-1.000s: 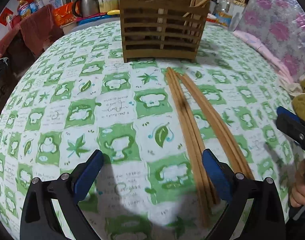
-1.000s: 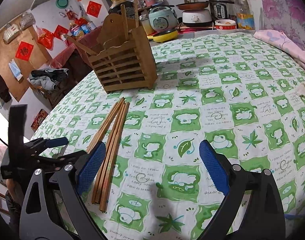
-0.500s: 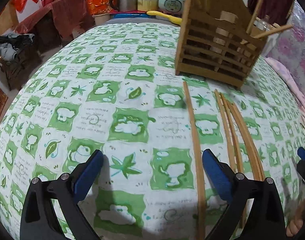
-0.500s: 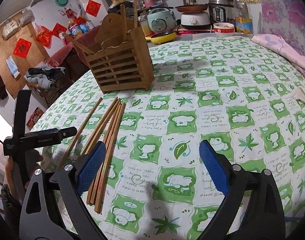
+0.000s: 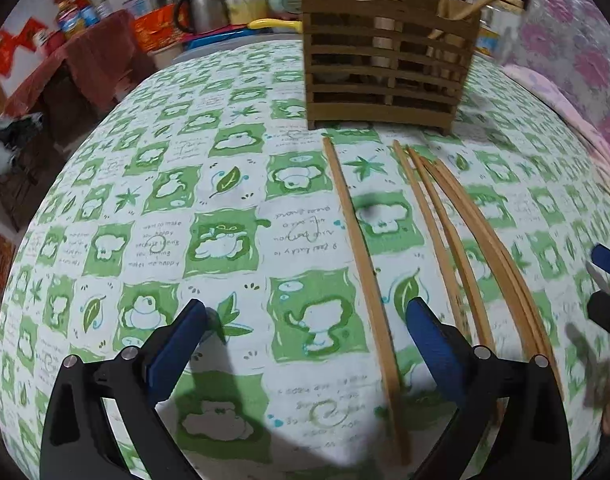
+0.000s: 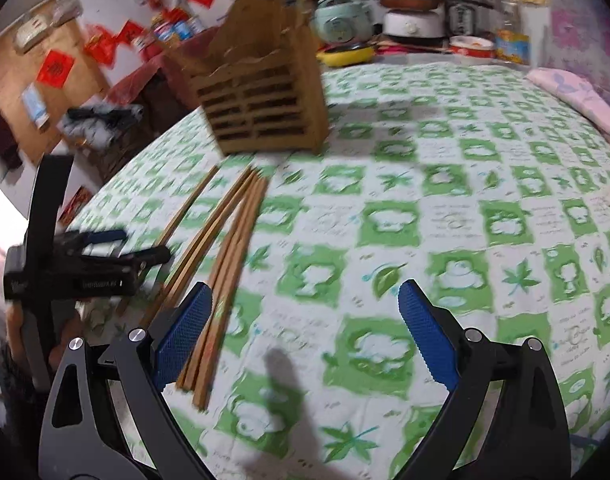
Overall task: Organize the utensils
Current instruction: 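Move both open tools back down to the remaining chopsticks on the cloth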
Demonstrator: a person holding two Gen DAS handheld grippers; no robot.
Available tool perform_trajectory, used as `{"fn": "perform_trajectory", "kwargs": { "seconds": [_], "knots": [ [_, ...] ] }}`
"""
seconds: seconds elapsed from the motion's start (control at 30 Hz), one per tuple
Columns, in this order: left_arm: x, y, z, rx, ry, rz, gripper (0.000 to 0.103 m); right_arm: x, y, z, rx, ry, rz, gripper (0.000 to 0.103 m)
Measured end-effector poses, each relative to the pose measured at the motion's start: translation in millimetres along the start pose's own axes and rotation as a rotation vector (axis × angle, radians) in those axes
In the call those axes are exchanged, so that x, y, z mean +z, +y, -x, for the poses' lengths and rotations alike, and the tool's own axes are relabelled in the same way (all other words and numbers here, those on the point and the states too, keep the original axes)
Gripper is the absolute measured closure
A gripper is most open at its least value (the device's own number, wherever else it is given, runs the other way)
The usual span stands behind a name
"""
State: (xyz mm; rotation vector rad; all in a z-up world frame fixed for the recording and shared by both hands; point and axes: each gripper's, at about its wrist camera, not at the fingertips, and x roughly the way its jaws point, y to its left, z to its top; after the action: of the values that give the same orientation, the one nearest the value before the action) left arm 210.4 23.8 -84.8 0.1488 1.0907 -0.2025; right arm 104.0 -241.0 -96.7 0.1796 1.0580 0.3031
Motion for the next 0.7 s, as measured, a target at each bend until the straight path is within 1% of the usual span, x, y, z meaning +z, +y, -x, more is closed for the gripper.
{"fn": "perform_trajectory", "kwargs": {
  "seconds": [0.1, 0.17, 0.2, 0.27, 0.4, 0.5, 0.53, 0.57, 0.6, 0.63, 0.67, 0.7],
  "knots": [
    [-5, 10, 5, -0.027, -0.003, -0.008, 0.005, -8, 15, 3, 0.021, 0.029, 0.09, 0.012],
    [-5, 14, 5, -0.042, -0.01, 0.001, 0.005, -14, 19, 7, 0.026, 0.049, 0.127, 0.012],
    [-5, 13, 4, -0.035, -0.009, -0.001, 0.005, -20, 20, 10, 0.021, 0.06, 0.156, 0.012],
    [-5, 8, 3, -0.011, -0.006, -0.016, 0.004, -28, 24, 13, -0.022, 0.076, 0.205, 0.012],
    [-5, 9, 3, -0.014, -0.007, -0.009, 0.004, -34, 35, 14, -0.035, 0.088, 0.278, 0.012],
    [-5, 11, 4, -0.014, -0.007, -0.007, 0.004, -34, 42, 4, -0.065, 0.12, 0.314, 0.012],
    [-5, 10, 4, -0.013, -0.007, -0.009, 0.004, -32, 41, 1, -0.105, 0.12, 0.313, 0.013],
    [-5, 10, 4, -0.013, -0.007, -0.009, 0.004, -29, 35, 2, -0.153, 0.097, 0.292, 0.014],
    [-5, 11, 4, -0.014, -0.007, -0.008, 0.004, -26, 27, 3, -0.189, 0.091, 0.249, 0.015],
    [-5, 10, 4, -0.014, -0.007, -0.008, 0.004, -22, 13, 4, -0.196, 0.087, 0.176, 0.022],
    [-5, 10, 4, -0.013, -0.007, -0.009, 0.004, -20, -2, 7, -0.152, 0.079, 0.1, 0.031],
    [-5, 10, 4, -0.013, -0.007, -0.009, 0.004, -19, -13, 9, -0.104, 0.07, 0.051, 0.034]
  ]
}}
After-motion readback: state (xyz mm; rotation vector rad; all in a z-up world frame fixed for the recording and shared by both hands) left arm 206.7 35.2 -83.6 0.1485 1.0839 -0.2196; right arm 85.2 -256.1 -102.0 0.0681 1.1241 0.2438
